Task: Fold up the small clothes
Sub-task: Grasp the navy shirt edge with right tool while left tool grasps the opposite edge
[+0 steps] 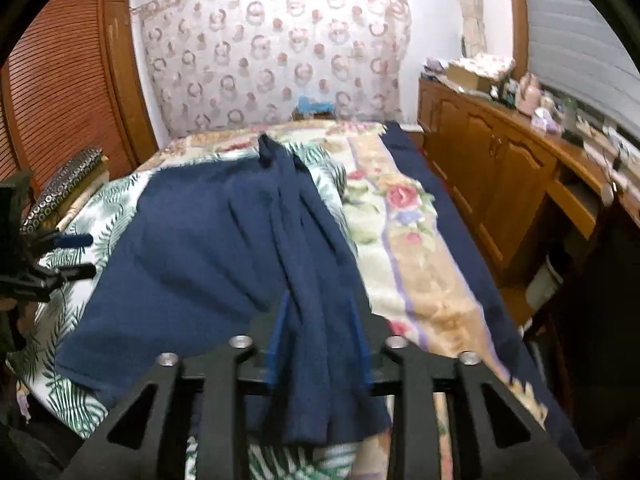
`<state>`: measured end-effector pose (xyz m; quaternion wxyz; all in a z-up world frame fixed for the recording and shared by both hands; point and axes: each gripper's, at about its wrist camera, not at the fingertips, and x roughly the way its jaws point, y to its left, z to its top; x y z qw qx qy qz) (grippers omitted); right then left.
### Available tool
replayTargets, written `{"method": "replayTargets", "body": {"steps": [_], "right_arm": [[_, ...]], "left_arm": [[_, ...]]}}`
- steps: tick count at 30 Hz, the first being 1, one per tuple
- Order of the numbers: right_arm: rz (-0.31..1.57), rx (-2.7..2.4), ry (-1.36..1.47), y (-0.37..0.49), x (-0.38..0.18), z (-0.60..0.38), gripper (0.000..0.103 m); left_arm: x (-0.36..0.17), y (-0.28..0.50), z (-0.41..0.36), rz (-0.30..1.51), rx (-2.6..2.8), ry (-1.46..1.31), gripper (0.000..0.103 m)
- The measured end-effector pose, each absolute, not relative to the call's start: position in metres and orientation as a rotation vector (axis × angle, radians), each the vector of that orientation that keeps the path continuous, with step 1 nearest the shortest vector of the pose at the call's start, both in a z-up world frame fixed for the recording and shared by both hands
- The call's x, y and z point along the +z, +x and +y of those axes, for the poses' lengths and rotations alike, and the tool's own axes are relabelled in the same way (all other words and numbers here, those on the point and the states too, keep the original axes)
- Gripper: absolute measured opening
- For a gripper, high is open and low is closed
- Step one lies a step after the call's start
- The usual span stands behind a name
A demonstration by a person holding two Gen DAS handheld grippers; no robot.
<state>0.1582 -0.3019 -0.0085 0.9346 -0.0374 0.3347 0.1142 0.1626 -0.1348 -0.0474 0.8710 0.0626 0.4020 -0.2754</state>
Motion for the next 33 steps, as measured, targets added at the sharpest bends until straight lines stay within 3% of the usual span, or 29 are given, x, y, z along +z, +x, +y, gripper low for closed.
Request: {"method": "replayTargets", "body": {"steps": [8,20,21,22,23,30,31,33], "right_arm": [[0.66,0.389,-0.193,0.249,0.01,-0.252,0.049],[0.812,0.445,-0.299,0.365,-0.031,-0.205,0.049],[0.81,0.446,-0.295,0.368,-0.033,-0.207,0.044],[0.807,0.452,-0.292,0.372,-0.034,-0.209,0.029],[0.799,0.454,-0.299,0.372,-0.033,-0.21,0.004],[0.787,0.38,-0.176,0.381,-0.034,-0.238,0.007],[0.788,0.387,-0.17,0.38,-0.036,-0.237,0.011],[0.787,0.408,-0.159,0.379,-0.038,-0.234,0.032]], "left_arm": [[-0.043,0.182,-0.132,0.823,-0.537,0.098,0.08],[-0.048,0.208,-0.134,0.834,-0.513,0.105,0.08],[-0.049,0.209,-0.133,0.836,-0.512,0.107,0.08],[-0.05,0.212,-0.134,0.838,-0.511,0.109,0.08],[-0.05,0.214,-0.133,0.835,-0.507,0.109,0.08],[-0.051,0.249,-0.127,0.846,-0.483,0.059,0.08],[-0.052,0.255,-0.127,0.851,-0.481,0.053,0.08],[-0.054,0.273,-0.126,0.864,-0.475,0.037,0.08]]}}
